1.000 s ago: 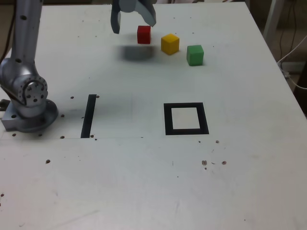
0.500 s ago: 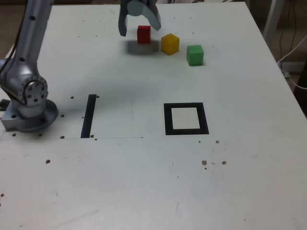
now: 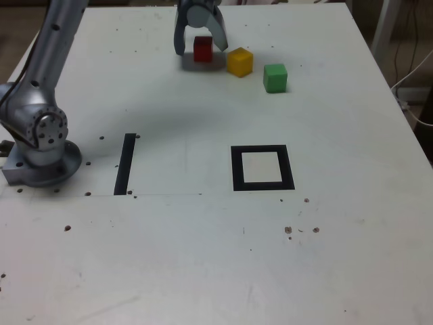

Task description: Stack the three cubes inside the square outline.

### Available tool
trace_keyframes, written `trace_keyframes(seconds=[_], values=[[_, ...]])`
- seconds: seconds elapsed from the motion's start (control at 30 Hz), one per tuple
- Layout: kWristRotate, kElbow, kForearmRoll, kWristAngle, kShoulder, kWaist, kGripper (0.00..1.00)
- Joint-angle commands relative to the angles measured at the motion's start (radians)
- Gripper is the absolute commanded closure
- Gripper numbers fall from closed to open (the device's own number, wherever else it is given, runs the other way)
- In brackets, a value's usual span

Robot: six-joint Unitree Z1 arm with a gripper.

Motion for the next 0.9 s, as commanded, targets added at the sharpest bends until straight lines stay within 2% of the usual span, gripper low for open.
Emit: trace_keyframes(seconds=[0.0, 0.13, 0.23, 0.87], values=[[-0.003, -0.008, 0.007, 0.002, 0.003, 0.002, 0.43], [0.0, -0.009, 0.009, -0.001, 0.002, 0.001, 0.62], [0.004, -0.006, 0.008, -0.004, 0.002, 0.001, 0.68], [0.007, -0.004, 0.012, -0.014, 0.001, 0.001, 0.69]])
